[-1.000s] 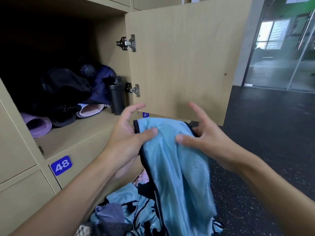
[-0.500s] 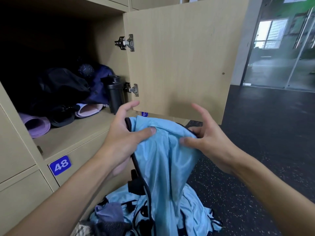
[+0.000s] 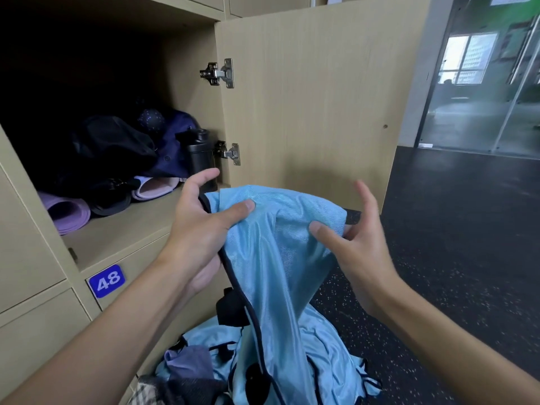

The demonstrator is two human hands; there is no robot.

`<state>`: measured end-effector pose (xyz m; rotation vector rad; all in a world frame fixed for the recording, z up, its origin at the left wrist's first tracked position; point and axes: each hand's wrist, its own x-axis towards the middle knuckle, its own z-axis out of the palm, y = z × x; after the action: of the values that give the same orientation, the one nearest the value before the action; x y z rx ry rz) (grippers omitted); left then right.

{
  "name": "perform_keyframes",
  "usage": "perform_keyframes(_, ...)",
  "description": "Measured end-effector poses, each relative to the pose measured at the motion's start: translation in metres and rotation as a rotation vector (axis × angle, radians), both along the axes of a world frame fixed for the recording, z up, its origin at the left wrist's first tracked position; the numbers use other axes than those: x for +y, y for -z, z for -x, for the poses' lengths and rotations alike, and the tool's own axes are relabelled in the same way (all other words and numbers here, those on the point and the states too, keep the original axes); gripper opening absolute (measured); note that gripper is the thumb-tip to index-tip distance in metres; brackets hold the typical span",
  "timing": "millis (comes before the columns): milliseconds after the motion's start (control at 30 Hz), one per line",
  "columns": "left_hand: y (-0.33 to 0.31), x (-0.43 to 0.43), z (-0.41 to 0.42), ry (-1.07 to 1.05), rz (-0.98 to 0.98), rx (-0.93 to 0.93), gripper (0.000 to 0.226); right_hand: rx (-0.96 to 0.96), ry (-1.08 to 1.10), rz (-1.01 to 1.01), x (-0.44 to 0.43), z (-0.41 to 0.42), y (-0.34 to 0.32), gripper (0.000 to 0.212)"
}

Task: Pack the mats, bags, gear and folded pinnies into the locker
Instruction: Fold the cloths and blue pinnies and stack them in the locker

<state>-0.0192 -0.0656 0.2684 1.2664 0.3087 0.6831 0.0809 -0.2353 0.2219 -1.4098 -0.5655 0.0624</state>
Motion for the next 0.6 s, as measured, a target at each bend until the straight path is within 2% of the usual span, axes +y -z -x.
perform_keyframes(100, 0.0, -0.002, 0.0, 0.006, 0.046, 0.023, 0.061, -0.04, -0.235, 0.085, 0.002, 0.012, 0.004, 0.114)
perform_keyframes(167, -0.001, -0.002, 0.0, 0.012, 0.064, 0.048, 0.059, -0.082, -0.284, 0.095, 0.005, 0.017, 0.003, 0.11)
perform_keyframes(233, 0.002, -0.002, -0.001, 0.039, 0.081, 0.105, 0.07, -0.096, -0.224, 0.054, 0.007, 0.016, -0.001, 0.1)
perform_keyframes(300, 0.01, -0.006, -0.001, 0.11, 0.079, 0.209, 0.097, -0.15, -0.095, 0.05, 0.008, 0.013, -0.004, 0.092)
perform_keyframes(367, 0.021, -0.014, -0.002, 0.19, 0.081, 0.266, 0.106, -0.191, -0.005, 0.042, 0.007, 0.009, -0.004, 0.086)
perform_keyframes(433, 0.026, -0.019, -0.004, 0.218, 0.105, 0.229, 0.103, -0.194, 0.058, 0.031, 0.004, 0.005, -0.007, 0.082)
perform_keyframes(500, 0.022, -0.016, -0.005, 0.155, 0.114, 0.131, 0.097, -0.157, 0.05, 0.021, 0.0, 0.002, -0.011, 0.085)
perform_keyframes(600, 0.008, -0.007, -0.004, 0.005, 0.085, 0.024, 0.08, -0.01, -0.226, 0.053, -0.003, 0.004, -0.011, 0.105)
